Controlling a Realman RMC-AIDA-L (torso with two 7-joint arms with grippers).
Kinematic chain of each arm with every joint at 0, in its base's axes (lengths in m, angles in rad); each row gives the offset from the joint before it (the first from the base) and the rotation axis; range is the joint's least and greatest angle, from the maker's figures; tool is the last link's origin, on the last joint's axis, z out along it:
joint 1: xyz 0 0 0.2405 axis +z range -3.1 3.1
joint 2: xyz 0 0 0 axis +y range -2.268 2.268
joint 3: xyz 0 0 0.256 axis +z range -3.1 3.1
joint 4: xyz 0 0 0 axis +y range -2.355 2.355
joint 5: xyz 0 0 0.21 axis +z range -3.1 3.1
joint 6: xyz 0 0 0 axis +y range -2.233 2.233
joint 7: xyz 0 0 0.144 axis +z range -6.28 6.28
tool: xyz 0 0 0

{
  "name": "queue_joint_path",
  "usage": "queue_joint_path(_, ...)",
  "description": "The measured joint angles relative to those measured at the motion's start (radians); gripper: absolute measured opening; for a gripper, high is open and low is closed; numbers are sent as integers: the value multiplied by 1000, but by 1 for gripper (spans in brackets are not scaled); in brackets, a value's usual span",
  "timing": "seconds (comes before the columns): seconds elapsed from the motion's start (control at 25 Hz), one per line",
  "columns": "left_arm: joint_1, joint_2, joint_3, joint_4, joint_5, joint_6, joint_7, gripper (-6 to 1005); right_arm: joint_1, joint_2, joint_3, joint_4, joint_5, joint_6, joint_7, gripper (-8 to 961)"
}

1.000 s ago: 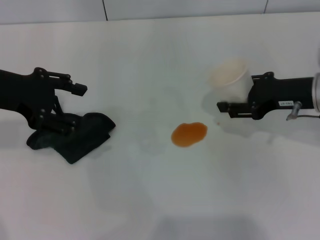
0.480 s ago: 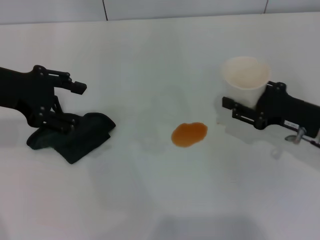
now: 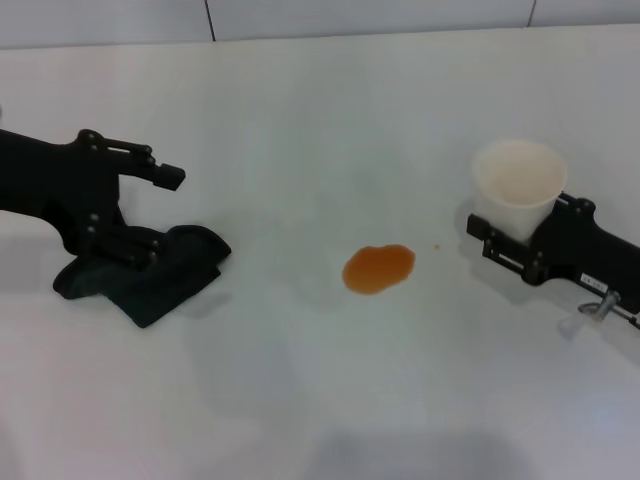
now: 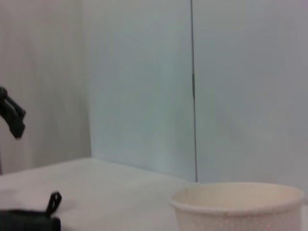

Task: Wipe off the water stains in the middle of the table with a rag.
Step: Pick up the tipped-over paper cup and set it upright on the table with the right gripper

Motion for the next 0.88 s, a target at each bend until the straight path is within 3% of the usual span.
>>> queue_joint_path(0.36,-3,-7,8,1,1,2,-11,845,28,-1,-3,88,4,13,-78,617)
queue_joint_path(0.88,6,-42,8,42,1,3,-15,846,27,-1,-35,97,0,64,-93,619)
